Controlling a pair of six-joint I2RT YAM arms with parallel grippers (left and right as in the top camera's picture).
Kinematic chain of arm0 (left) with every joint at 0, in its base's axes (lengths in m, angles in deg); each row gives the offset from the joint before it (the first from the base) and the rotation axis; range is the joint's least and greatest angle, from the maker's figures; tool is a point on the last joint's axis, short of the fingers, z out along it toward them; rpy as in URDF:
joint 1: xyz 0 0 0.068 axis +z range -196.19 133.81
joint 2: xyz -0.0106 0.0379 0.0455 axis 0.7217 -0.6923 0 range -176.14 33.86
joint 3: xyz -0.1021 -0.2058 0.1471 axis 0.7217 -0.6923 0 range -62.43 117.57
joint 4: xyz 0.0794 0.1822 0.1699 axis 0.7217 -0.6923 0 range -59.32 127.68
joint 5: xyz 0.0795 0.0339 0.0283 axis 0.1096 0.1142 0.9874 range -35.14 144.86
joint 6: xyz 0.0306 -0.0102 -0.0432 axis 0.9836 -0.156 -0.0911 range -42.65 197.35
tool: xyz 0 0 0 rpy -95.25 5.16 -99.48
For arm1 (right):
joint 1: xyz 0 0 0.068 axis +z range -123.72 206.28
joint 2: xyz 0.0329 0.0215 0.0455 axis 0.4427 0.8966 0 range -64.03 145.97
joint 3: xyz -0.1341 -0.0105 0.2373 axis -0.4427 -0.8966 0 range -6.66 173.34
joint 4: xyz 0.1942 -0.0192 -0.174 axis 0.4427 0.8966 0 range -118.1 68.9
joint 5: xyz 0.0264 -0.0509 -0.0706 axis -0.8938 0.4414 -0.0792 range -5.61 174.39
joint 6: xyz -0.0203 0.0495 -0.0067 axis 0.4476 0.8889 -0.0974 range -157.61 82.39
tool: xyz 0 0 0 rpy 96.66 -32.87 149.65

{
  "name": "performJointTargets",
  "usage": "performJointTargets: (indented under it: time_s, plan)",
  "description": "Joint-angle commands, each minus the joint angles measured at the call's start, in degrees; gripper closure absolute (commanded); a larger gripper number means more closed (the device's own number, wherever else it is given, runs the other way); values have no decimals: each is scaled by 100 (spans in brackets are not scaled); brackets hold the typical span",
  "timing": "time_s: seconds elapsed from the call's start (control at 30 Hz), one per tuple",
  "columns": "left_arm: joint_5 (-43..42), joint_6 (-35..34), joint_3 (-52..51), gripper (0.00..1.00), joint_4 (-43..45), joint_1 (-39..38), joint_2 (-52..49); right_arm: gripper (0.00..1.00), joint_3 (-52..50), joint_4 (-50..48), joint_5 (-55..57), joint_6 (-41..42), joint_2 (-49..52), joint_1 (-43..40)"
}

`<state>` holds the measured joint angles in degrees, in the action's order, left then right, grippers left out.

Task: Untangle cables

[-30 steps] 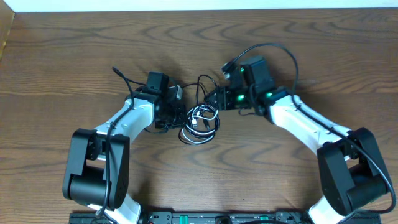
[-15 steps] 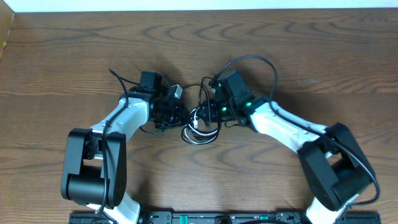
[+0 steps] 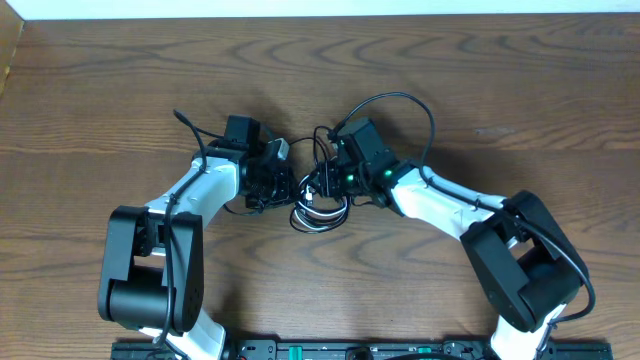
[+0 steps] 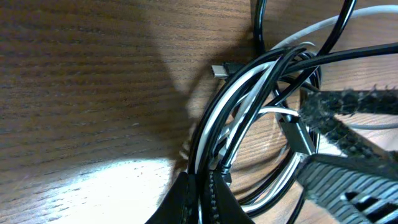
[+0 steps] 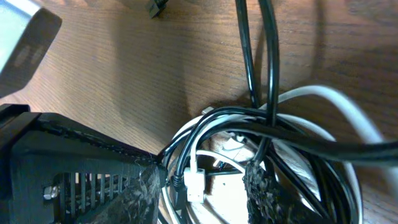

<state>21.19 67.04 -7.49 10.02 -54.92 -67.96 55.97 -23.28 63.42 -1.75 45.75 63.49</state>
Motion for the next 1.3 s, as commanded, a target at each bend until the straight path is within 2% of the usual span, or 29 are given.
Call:
performJointTargets:
  time_s: [0.0, 0.37, 0.57, 0.67, 0.77, 0.93, 1.13, 1.27]
  plan:
    - [138, -7, -35, 92, -33, 4, -96, 60, 59, -37, 372, 101, 87, 186]
    - [133, -76, -52, 93, -33, 4, -96, 62, 59, -621, 629, 776, 592, 457]
    - [140, -74, -52, 93, -33, 4, -96, 75, 59, -584, 675, 774, 750, 435]
    - [201, -74, -52, 93, -33, 4, -96, 90, 59, -579, 649, 778, 743, 378]
    - [332, -76, -52, 93, -35, 4, -96, 99, 59, -549, 404, 778, 713, 284]
    - [332, -74, -52, 93, -35, 4, -96, 99, 61, -579, -240, 605, 479, -26]
    - [323, -74, -52, 93, -33, 4, -96, 99, 61, -1239, -1628, 308, 201, -525]
    - [175, -70, -50, 93, -28, 4, -96, 99, 61, -1456, -1860, 398, 177, -817]
